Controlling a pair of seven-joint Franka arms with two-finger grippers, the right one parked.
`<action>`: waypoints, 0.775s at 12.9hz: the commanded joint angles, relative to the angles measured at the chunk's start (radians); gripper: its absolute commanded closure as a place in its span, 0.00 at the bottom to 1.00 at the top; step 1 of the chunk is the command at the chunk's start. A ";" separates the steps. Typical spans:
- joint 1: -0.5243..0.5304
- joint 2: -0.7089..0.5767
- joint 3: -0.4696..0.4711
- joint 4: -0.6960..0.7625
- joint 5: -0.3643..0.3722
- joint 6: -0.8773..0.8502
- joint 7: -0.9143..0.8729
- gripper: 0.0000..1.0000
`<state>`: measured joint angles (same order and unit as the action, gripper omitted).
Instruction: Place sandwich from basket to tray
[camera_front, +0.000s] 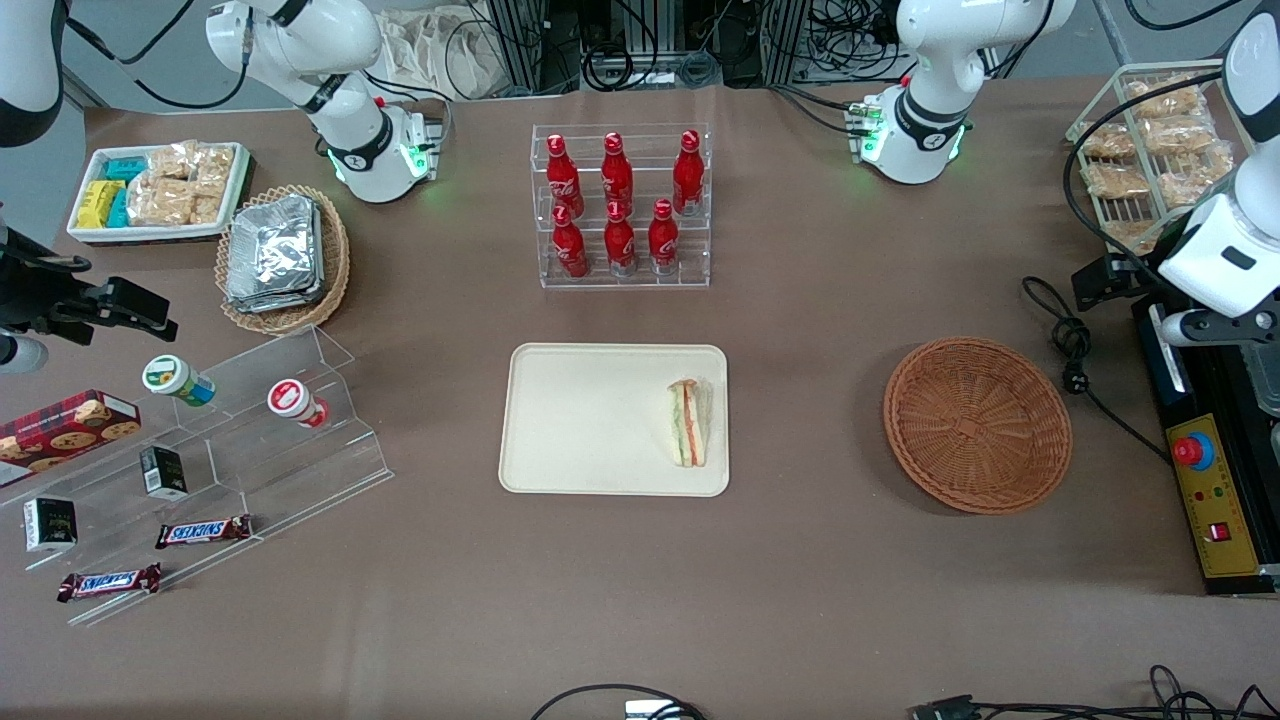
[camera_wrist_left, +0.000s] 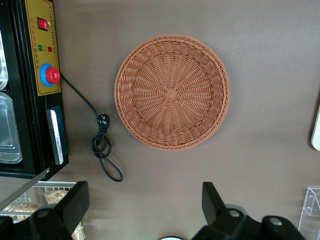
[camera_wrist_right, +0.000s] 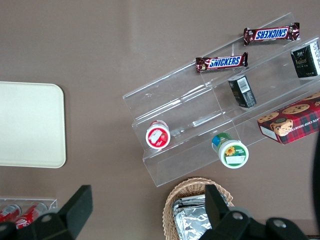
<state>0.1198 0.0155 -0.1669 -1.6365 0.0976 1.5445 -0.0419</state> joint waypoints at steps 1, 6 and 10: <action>0.009 -0.016 -0.006 -0.023 -0.015 0.013 0.014 0.00; 0.009 -0.011 -0.008 -0.023 -0.015 0.008 0.007 0.00; 0.012 -0.009 -0.006 -0.019 -0.018 0.016 0.005 0.00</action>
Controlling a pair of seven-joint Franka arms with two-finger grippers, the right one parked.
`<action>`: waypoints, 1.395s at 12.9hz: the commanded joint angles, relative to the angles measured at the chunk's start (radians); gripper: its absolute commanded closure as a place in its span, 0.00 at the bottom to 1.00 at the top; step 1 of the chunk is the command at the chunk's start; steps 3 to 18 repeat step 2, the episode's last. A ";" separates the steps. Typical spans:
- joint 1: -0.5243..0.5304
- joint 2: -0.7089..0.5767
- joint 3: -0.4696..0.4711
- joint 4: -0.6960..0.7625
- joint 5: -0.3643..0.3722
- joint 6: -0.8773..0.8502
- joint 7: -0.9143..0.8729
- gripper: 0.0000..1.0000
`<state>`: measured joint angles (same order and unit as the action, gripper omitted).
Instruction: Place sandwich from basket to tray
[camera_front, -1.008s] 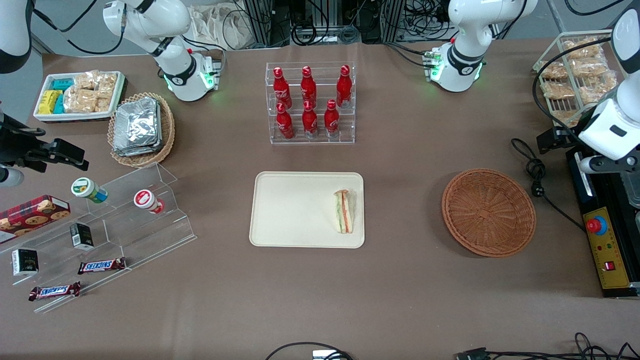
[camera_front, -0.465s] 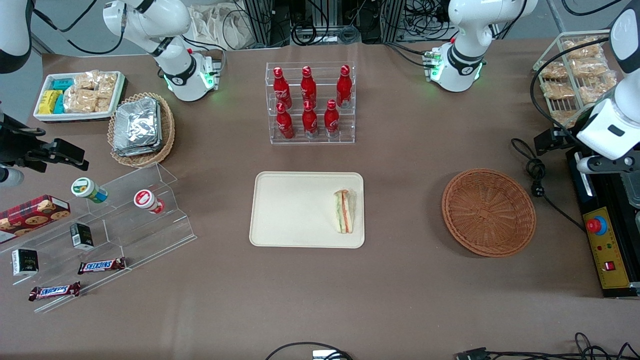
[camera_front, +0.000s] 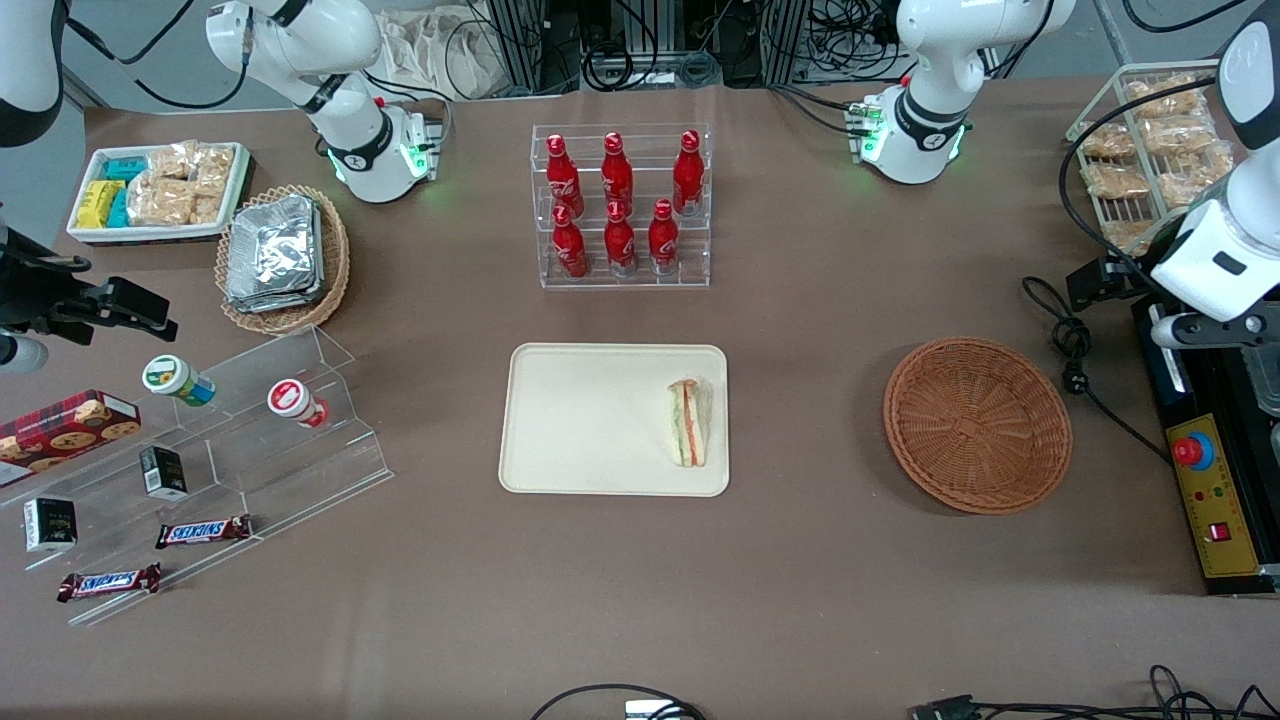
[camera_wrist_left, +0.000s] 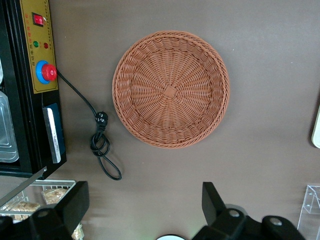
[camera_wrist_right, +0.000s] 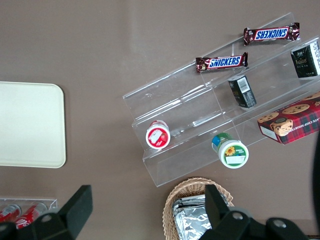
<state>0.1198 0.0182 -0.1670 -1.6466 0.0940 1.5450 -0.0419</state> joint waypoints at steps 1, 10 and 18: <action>0.014 -0.012 -0.005 -0.007 -0.025 0.018 0.007 0.00; 0.014 -0.012 -0.003 -0.009 -0.028 0.018 0.008 0.00; 0.014 -0.012 -0.003 -0.009 -0.028 0.018 0.008 0.00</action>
